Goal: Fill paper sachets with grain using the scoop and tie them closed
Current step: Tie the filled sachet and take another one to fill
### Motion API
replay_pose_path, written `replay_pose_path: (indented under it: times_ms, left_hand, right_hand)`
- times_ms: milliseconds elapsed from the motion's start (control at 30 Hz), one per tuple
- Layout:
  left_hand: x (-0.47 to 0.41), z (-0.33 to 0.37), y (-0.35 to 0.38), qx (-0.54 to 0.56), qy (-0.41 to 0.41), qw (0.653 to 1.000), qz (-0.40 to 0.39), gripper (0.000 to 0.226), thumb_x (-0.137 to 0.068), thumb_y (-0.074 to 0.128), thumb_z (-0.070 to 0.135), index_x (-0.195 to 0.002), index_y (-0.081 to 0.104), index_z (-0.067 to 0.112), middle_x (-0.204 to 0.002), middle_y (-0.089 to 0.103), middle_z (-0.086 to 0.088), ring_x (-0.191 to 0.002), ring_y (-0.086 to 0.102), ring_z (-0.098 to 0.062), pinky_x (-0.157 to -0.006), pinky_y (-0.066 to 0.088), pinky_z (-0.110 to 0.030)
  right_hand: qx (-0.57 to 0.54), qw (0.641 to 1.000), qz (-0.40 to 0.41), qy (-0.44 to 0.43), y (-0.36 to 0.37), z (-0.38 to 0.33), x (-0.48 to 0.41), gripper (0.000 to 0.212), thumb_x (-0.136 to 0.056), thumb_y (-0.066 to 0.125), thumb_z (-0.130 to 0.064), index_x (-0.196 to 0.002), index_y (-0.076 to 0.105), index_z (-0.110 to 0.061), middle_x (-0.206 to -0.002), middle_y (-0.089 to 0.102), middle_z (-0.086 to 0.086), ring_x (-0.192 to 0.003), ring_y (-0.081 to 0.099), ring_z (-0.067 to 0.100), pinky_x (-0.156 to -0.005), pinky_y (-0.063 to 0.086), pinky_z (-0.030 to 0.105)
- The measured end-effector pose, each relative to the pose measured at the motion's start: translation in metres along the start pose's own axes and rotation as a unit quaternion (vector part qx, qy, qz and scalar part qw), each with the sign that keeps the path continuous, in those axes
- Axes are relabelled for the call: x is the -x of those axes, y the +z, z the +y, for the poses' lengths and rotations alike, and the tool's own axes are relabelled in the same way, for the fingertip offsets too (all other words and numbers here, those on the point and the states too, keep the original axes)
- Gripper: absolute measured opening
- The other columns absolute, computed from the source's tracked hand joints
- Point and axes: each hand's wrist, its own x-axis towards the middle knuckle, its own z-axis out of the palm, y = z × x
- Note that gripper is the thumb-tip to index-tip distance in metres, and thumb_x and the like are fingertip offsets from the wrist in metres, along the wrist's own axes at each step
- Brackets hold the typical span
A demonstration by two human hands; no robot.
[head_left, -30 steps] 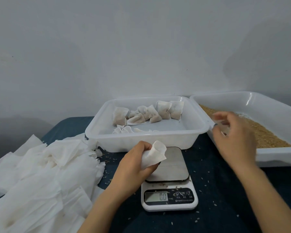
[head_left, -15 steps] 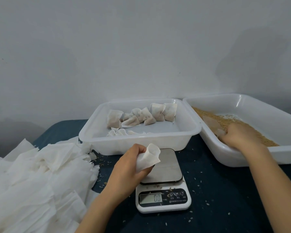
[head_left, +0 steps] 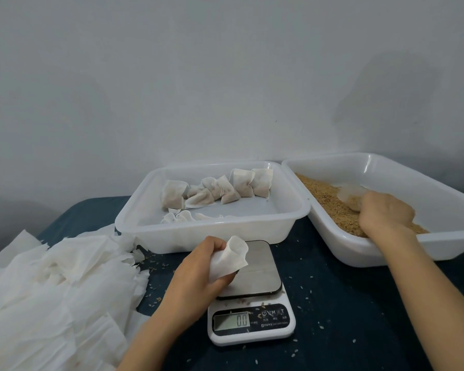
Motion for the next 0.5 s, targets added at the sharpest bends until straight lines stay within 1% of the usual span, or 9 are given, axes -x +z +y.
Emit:
replay_pose_path:
  times_ms: [67,133,167,233,300,367,433,467,500]
  left_hand:
    - [0.0002,-0.0005,0.0000,0.001,0.001,1.000,-0.001,0.027,-0.086,0.071,0.040,-0.104,0.050,0.041,-0.102,0.061,0.024,-0.092,0.060,-0.003,-0.074,0.050,-0.028]
    - [-0.0001,-0.0013,0.0003,0.000,0.001,1.000,-0.002,0.028,-0.086,0.071,0.040,-0.104,0.050,0.042,-0.102,0.061,0.025,-0.092,0.060,-0.002,-0.074,0.050,-0.027]
    - [-0.0006,-0.0016,0.0007,-0.001,0.002,1.000,-0.002,0.028,-0.086,0.071,0.040,-0.104,0.049,0.043,-0.102,0.061,0.025,-0.092,0.060,-0.001,-0.074,0.049,-0.026]
    - [-0.0012,-0.0021,0.0017,-0.007,0.006,1.000,-0.003,0.029,-0.086,0.071,0.041,-0.104,0.048,0.044,-0.103,0.060,0.027,-0.093,0.059,0.000,-0.072,0.047,-0.023]
    - [-0.0015,-0.0026,0.0022,-0.012,0.010,1.000,-0.006,0.030,-0.086,0.071,0.041,-0.103,0.047,0.046,-0.104,0.059,0.028,-0.093,0.059,0.001,-0.071,0.044,-0.019]
    - [-0.0016,-0.0035,0.0023,-0.013,0.011,1.000,-0.007,0.030,-0.086,0.071,0.040,-0.103,0.047,0.046,-0.104,0.059,0.029,-0.093,0.058,0.002,-0.070,0.042,-0.018]
    - [-0.0018,-0.0041,0.0020,-0.016,0.012,1.000,-0.006,0.031,-0.086,0.071,0.040,-0.104,0.047,0.046,-0.104,0.059,0.028,-0.093,0.058,0.001,-0.071,0.043,-0.020]
    - [-0.0019,-0.0040,0.0019,-0.015,0.011,1.000,-0.005,0.030,-0.086,0.071,0.040,-0.104,0.047,0.046,-0.104,0.059,0.028,-0.093,0.058,0.001,-0.071,0.043,-0.020]
    - [-0.0020,-0.0037,0.0017,-0.012,0.011,1.000,-0.003,0.029,-0.086,0.071,0.040,-0.104,0.048,0.045,-0.104,0.060,0.028,-0.094,0.059,0.001,-0.071,0.044,-0.021]
  right_hand:
    - [0.034,0.999,0.002,-0.013,0.0021,-0.0008,-0.0005,0.025,-0.093,0.048,-0.003,-0.108,0.065,-0.014,-0.098,0.062,0.008,-0.099,0.060,0.027,-0.081,0.044,0.032]
    - [0.050,0.997,0.024,-0.048,0.0047,-0.0012,-0.0005,0.029,-0.093,0.047,-0.004,-0.110,0.067,-0.018,-0.096,0.063,0.004,-0.093,0.060,0.025,-0.076,0.042,0.029]
    - [0.047,0.996,0.030,-0.075,0.0064,-0.0011,-0.0002,0.032,-0.094,0.047,-0.004,-0.112,0.067,-0.020,-0.100,0.065,0.003,-0.094,0.061,0.024,-0.073,0.041,0.028]
    - [0.021,0.991,0.029,-0.126,0.0081,0.0002,0.0012,0.033,-0.095,0.047,-0.007,-0.117,0.066,-0.023,-0.105,0.068,0.002,-0.092,0.063,0.023,-0.068,0.043,0.028]
    - [-0.005,0.988,0.023,-0.152,0.0069,0.0013,0.0021,0.033,-0.095,0.048,-0.010,-0.120,0.064,-0.024,-0.104,0.068,0.001,-0.087,0.063,0.022,-0.064,0.044,0.029]
    - [-0.024,0.988,0.017,-0.154,0.0061,0.0023,0.0023,0.032,-0.095,0.048,-0.014,-0.122,0.064,-0.023,-0.107,0.069,0.001,-0.091,0.063,0.022,-0.063,0.042,0.029]
    - [-0.057,0.990,0.014,-0.130,0.0066,0.0031,0.0026,0.031,-0.096,0.049,-0.018,-0.122,0.064,-0.023,-0.110,0.068,0.002,-0.095,0.062,0.025,-0.066,0.040,0.029]
    - [-0.071,0.991,0.017,-0.112,0.0070,0.0037,0.0024,0.029,-0.096,0.049,-0.020,-0.121,0.065,-0.022,-0.105,0.067,0.003,-0.093,0.061,0.026,-0.066,0.039,0.030]
    - [-0.080,0.992,0.021,-0.093,0.0074,0.0045,0.0020,0.027,-0.097,0.050,-0.022,-0.119,0.065,-0.020,-0.096,0.064,0.003,-0.086,0.058,0.026,-0.064,0.037,0.030]
